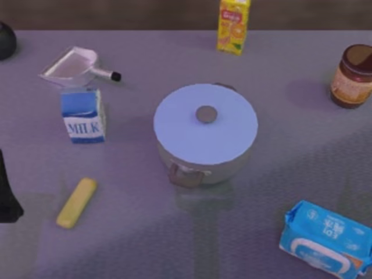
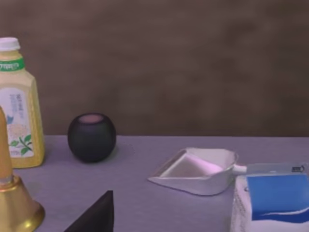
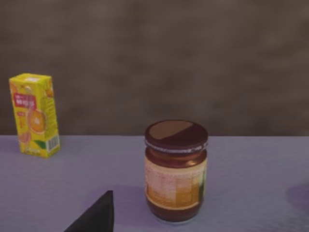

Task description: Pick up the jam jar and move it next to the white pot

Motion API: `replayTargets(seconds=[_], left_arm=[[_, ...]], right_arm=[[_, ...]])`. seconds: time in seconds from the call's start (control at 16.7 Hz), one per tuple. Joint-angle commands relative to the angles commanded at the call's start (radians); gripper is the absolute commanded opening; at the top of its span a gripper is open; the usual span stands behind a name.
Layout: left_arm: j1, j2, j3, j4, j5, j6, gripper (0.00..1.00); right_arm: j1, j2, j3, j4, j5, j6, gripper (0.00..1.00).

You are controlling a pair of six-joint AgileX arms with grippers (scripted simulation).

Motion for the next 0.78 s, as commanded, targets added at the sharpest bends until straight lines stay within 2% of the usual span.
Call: replayTargets(seconds=[0.36, 0.78], left_arm=[[0.000, 0.000, 0.000, 0.000, 0.000, 0.000, 1.00], [0.000, 0.000, 0.000, 0.000, 0.000, 0.000, 1.00]], right_arm=[[0.007, 0.084, 0.086, -0.046, -0.012, -0.021, 1.00], [0.008, 0.539, 0.543, -0.305, -0.043, -0.141, 1.00]])
